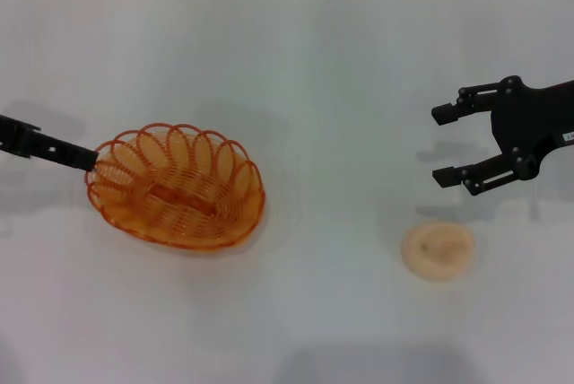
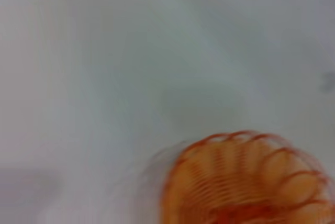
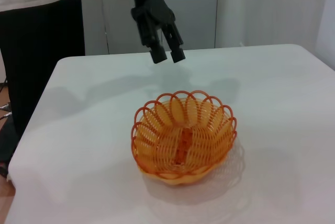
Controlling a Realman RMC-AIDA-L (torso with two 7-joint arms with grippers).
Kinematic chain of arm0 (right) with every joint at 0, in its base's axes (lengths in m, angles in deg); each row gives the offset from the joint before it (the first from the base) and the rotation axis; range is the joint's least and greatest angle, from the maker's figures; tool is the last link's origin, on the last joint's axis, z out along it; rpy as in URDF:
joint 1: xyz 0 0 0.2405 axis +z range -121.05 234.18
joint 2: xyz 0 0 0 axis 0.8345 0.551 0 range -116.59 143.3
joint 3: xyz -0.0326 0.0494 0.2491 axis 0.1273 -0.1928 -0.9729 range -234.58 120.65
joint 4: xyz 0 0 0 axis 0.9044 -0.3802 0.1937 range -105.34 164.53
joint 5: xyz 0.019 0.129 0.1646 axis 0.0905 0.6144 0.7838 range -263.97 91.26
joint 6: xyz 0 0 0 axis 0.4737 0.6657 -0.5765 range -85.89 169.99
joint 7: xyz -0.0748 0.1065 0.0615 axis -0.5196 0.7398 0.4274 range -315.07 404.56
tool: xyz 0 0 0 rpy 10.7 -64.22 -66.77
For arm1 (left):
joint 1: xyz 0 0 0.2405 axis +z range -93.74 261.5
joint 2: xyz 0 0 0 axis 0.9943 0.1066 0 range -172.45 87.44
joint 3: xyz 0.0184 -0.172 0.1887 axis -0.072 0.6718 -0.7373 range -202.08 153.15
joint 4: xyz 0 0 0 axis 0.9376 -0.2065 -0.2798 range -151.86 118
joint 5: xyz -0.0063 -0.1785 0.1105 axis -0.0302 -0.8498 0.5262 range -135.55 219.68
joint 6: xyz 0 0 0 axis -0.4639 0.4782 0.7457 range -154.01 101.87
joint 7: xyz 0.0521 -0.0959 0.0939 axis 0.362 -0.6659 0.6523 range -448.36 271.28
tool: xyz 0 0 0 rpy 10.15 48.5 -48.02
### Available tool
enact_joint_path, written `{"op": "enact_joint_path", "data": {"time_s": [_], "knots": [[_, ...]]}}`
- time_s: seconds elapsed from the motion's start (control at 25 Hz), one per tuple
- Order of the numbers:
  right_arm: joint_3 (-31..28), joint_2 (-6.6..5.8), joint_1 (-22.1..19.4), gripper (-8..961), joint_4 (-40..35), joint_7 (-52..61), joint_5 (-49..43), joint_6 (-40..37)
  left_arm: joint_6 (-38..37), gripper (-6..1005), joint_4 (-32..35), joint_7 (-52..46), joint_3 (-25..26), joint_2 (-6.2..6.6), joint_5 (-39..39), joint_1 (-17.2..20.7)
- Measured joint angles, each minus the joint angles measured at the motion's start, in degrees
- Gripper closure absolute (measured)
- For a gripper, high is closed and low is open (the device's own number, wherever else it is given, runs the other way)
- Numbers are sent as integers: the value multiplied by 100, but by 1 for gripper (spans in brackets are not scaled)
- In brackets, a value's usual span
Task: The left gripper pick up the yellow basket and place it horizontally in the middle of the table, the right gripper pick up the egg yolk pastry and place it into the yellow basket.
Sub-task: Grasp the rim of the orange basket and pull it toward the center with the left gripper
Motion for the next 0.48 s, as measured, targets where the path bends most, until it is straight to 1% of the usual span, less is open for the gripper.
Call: {"op": "enact_joint_path", "data": {"time_s": [0.16,0.32,0.48], "knots": [[0,19,5,136,0,-31,0,6,200,144,42,-190,-214,-101,770,-181],[0,62,32,139,0,-58,0,8,518,144,-149,-247,-474,-183,915,-214],[0,71,23,141,-11,-59,0,6,898,145,-600,-256,-664,-202,927,-325]]}}
